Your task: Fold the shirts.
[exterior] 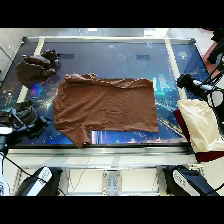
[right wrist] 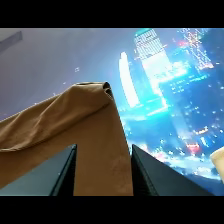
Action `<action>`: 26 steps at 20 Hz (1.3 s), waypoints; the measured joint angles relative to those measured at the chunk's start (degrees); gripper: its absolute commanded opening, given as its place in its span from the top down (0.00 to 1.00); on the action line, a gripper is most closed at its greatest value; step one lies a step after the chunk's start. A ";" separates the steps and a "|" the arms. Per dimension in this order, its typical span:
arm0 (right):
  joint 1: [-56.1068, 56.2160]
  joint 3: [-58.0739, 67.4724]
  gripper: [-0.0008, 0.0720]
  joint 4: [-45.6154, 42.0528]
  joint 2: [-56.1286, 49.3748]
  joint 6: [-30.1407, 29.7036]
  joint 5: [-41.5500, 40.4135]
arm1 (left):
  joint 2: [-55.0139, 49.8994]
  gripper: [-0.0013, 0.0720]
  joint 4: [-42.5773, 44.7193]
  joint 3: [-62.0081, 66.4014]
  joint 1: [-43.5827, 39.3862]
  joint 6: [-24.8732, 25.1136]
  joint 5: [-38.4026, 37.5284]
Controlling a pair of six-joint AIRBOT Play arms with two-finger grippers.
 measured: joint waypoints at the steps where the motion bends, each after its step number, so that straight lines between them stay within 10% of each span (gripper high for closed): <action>1: 0.22 -0.07 0.43 0.20 0.07 -0.09 0.04 | -1.57 0.11 -2.01 -0.13 -0.09 1.49 0.39; 6: 0.55 -0.07 0.43 1.27 0.22 -0.31 0.22 | -7.76 0.17 -10.21 -0.39 -3.67 7.26 1.75; 8: 0.61 -0.07 0.43 1.97 0.24 -0.33 0.39 | -8.96 0.42 -11.21 -0.44 -6.29 8.07 3.39; 9: 0.61 -0.07 0.43 2.34 0.24 -0.33 0.85 | -9.35 0.83 -11.23 -0.50 -7.65 8.17 4.09; 10: 0.61 -0.07 0.43 2.54 0.24 -0.35 1.38 | -9.66 0.97 -11.21 -0.59 -8.79 8.17 4.22; 14: 0.59 -0.07 0.62 2.40 0.24 -1.16 7.96 | -10.08 0.96 -11.72 -0.31 -11.13 8.44 3.69; 24: -10.12 -20.55 0.61 4.22 15.96 -3.28 31.56 | -10.19 0.96 -12.17 5.49 -11.96 9.22 -1.11; 26: -11.96 -28.74 0.45 11.45 18.25 -4.72 29.81 | -10.19 0.96 -12.17 5.95 -11.96 9.25 -1.51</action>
